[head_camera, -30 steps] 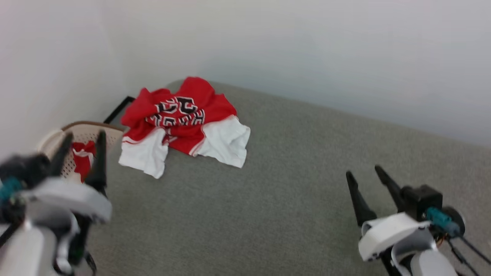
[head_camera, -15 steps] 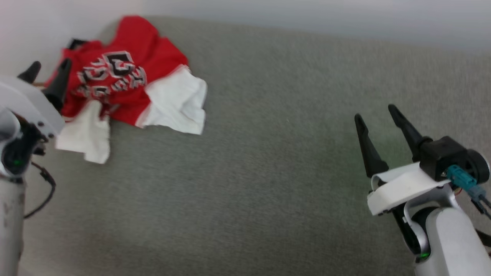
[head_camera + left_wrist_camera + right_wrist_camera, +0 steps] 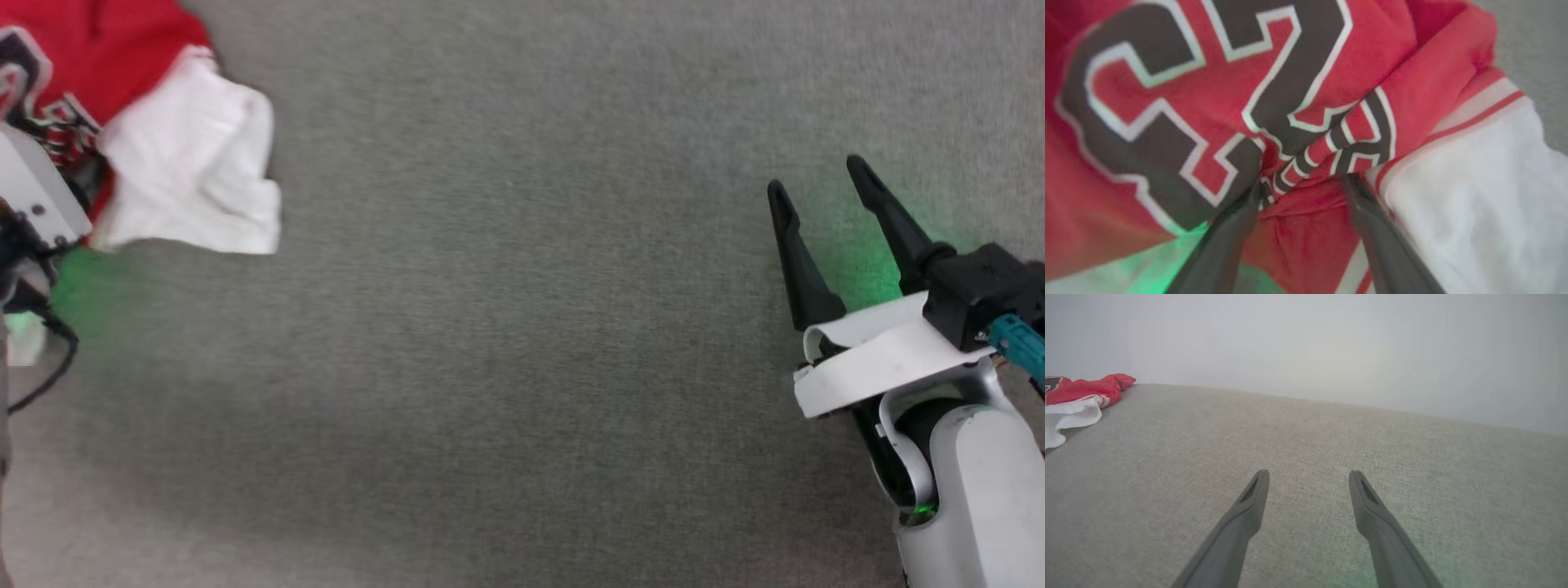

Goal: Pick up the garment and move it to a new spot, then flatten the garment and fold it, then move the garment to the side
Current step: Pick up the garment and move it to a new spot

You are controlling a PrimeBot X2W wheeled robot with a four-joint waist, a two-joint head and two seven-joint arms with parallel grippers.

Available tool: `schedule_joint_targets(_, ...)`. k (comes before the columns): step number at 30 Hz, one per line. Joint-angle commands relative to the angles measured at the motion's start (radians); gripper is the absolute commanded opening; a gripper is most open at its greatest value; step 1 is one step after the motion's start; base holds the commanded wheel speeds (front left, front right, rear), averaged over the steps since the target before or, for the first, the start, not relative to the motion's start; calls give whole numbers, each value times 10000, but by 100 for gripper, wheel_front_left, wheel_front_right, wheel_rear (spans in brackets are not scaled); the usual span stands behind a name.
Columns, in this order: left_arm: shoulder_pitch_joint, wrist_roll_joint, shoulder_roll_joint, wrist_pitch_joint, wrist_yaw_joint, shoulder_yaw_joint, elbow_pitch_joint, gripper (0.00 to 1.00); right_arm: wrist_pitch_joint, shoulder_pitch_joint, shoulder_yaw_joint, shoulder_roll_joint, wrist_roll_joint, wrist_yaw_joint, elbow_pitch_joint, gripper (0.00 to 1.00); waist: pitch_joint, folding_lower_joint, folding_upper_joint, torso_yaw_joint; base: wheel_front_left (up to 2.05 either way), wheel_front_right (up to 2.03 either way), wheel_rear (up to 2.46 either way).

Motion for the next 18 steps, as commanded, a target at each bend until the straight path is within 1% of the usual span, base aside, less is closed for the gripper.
schedule_joint_targets(1, -267, 3, -83, -35, 51, -41, 409, 100, 40, -174, 42, 0, -27, 1, -132, 100, 924, 0, 0, -771, 0, 0, 0)
schedule_joint_targets(3, -313, 162, -262, 59, 81, -266, 972, 100, 81, -198, 52, 9, -26, 1, -214, 100, 997, 0, 0, -800, 0, 0, 0)
schedule_joint_targets(4, -313, 162, -262, 59, 81, -266, 972, 100, 81, -198, 52, 9, -26, 1, -214, 100, 997, 0, 0, -800, 0, 0, 0)
schedule_joint_targets(5, -324, 171, -520, 146, 39, -412, 1474, 100, 140, -201, 51, 12, -28, 1, -279, 100, 1030, 0, 0, -803, 0, 0, 0)
schedule_joint_targets(6, -324, 171, -520, 146, 39, -412, 1474, 100, 140, -201, 51, 12, -28, 1, -279, 100, 1030, 0, 0, -803, 0, 0, 0)
schedule_joint_targets(10, -481, 25, -940, -71, -49, -432, 2157, 100, 257, -176, 4, 20, -41, 1, -341, 100, 1013, 0, 0, -759, 0, 0, 0)
schedule_joint_targets(11, -515, 50, -1019, -196, -30, -459, 2276, 72, 284, -145, -24, 18, -42, 1, -346, 100, 982, 0, 0, -722, 0, 0, 0)
schedule_joint_targets(12, -532, 104, -1107, -311, -92, -530, 2379, 13, 298, -102, -49, 14, -42, 1, -349, 100, 937, 0, 0, -675, 0, 0, 0)
schedule_joint_targets(13, -561, 129, -1153, -460, -95, -545, 2476, 0, 304, -54, -66, 10, -38, 1, -349, 100, 879, 0, 0, -629, 0, 0, 0)
schedule_joint_targets(18, -763, 317, -915, -1562, -212, -585, 2646, 0, 275, 175, -59, 2, 19, 1, -189, 100, 330, 0, 0, -401, 0, 0, 0)
